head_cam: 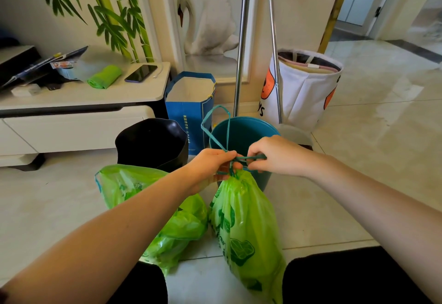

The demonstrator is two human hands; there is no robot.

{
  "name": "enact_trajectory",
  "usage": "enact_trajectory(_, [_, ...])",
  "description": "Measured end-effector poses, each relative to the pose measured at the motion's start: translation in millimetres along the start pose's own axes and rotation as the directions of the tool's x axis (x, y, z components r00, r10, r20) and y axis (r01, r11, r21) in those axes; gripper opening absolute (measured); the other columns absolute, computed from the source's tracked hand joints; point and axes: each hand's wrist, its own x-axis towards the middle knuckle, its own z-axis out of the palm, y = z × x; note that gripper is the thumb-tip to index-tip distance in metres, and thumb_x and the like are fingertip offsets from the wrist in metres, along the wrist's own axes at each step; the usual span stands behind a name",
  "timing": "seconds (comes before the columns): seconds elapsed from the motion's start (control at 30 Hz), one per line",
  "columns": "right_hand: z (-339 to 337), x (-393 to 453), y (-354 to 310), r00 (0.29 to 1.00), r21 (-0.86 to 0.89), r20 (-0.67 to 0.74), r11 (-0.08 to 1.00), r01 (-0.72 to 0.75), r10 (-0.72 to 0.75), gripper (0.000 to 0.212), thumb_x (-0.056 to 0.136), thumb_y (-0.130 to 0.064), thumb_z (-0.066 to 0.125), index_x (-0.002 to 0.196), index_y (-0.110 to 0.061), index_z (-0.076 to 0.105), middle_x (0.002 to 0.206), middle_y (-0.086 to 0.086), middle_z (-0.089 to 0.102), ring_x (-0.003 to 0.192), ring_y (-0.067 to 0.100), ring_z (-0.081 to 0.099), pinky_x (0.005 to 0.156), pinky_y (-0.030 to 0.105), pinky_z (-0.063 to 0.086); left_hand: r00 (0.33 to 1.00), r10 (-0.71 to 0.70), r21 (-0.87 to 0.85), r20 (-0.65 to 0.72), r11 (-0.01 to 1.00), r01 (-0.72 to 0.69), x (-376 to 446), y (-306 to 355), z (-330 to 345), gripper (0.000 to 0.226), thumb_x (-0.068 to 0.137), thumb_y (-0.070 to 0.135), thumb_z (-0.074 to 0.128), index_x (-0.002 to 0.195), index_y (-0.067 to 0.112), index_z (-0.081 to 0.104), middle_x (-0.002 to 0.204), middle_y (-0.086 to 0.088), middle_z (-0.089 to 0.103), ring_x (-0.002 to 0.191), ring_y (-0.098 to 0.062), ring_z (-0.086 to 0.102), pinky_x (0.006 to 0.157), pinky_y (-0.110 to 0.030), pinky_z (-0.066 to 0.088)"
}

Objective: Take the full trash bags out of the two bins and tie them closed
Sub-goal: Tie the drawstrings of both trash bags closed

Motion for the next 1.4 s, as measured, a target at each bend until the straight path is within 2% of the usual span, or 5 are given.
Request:
enact_trajectory(0.13, [-10.5, -0.2, -1.3, 0.999, 0.07, 0.039, 0.997, 0.032, -0.034, 0.032, 0.09, -0.026, 0.056, 0.058, -0.029, 0.063, 0.061, -0.007, 0.067, 0.055, 0.009, 0.055, 0.058, 0.023, 0.043, 1.0, 0.017, 0.014, -0.011, 1.0, -0.017, -0.8, 2.4, -2.2, 0.023, 0.093, 0.024, 0.058, 0.106, 0.008, 0.07, 0.086, -0.003, 0.072, 0.077, -0.009, 0.062, 0.072, -0.024, 0.046])
enact_trajectory(0.27, [-7.7, -5.4, 1.2, 0.931, 0.157, 0.362, 0.98, -0.118, 0.054, 0.043, 0.095, -0.045, 0.045, 0.088, -0.017, 0.076, 0.075, -0.007, 0.075, 0.068, 0.003, 0.063, 0.06, 0.014, 0.044, 0.982, 0.184, 0.422, 0.042, 0.888, -0.184, -4.7, 6.2, -9.0, 0.014, 0.084, 0.011, 0.07, 0.097, 0.008, 0.073, 0.085, -0.005, 0.072, 0.071, -0.004, 0.063, 0.066, -0.015, 0.05])
enact_trajectory(0.57, [25.3, 14.8, 1.7, 0.994, 0.537, 0.105, 0.842, -0.043, -0.016, 0.025, 0.088, -0.017, 0.065, 0.112, -0.024, 0.064, 0.108, -0.002, 0.066, 0.091, 0.01, 0.063, 0.074, 0.032, 0.059, 0.895, 0.435, 0.614, 0.103, 0.679, -0.401, -11.9, 8.7, -18.0, 0.01, 0.073, 0.0, 0.075, 0.079, 0.006, 0.069, 0.084, -0.01, 0.072, 0.079, -0.017, 0.068, 0.077, -0.028, 0.056])
enact_trajectory(1.13, [33.2, 26.4, -7.8, 0.991, 0.613, 0.133, 0.788, -0.062, -0.025, 0.016, 0.089, -0.021, 0.063, 0.094, -0.008, 0.07, 0.08, -0.002, 0.067, 0.072, 0.006, 0.061, 0.07, 0.026, 0.054, 0.67, 0.693, 0.877, 0.267, 0.114, -0.467, -21.1, -2.5, -25.0, 0.013, 0.08, 0.023, 0.06, 0.085, 0.015, 0.052, 0.081, 0.002, 0.056, 0.068, -0.023, 0.055, 0.058, -0.044, 0.049])
enact_trajectory(1.4, [31.5, 20.7, -6.0, 0.989, 0.692, 0.149, 0.716, -0.09, -0.02, 0.014, 0.091, -0.02, 0.061, 0.101, -0.029, 0.065, 0.098, 0.004, 0.07, 0.085, 0.012, 0.065, 0.075, 0.027, 0.056, 0.608, 0.742, 0.847, 0.281, 0.107, -0.521, -27.3, -0.4, -21.5, 0.023, 0.082, 0.036, 0.051, 0.077, 0.014, 0.054, 0.074, 0.0, 0.056, 0.063, -0.019, 0.054, 0.054, -0.037, 0.047])
